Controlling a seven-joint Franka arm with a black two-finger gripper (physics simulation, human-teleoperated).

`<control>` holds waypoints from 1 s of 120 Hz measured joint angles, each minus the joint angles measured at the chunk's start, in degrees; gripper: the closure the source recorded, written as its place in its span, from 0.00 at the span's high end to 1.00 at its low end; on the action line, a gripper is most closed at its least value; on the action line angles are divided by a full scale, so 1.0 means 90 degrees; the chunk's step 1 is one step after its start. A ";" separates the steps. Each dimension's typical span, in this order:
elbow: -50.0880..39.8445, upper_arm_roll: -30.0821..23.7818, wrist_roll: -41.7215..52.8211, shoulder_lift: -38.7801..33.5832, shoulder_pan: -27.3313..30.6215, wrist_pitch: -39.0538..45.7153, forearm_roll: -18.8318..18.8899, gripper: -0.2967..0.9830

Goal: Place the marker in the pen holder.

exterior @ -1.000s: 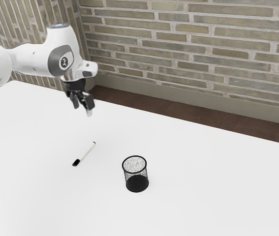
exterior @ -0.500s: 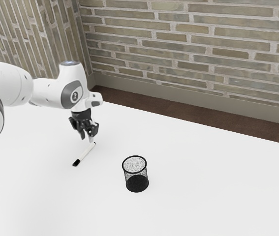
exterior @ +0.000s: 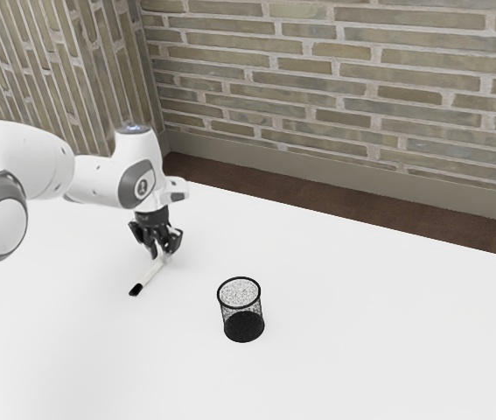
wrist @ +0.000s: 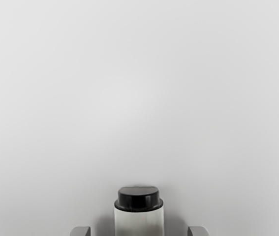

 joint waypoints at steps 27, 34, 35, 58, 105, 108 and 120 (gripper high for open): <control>0.0003 -0.0008 -0.0118 0.0034 0.0006 0.0050 0.0004 0.28; 0.0003 -0.0008 -0.0143 0.0033 0.0006 0.0058 0.0009 0.24; 0.0003 -0.0008 -0.0147 0.0032 0.0005 0.0059 0.0011 0.24; -0.0045 -0.0027 -0.0270 -0.0367 -0.0049 0.0083 0.0074 0.18; -0.1013 -0.0152 -0.0433 -0.2701 -0.1326 0.0046 0.0145 0.15; -0.1031 -0.0179 -0.0441 -0.2762 -0.1393 0.0041 0.0145 0.15; -0.1057 -0.0326 -0.0474 -0.2857 -0.1632 0.0022 0.0148 0.15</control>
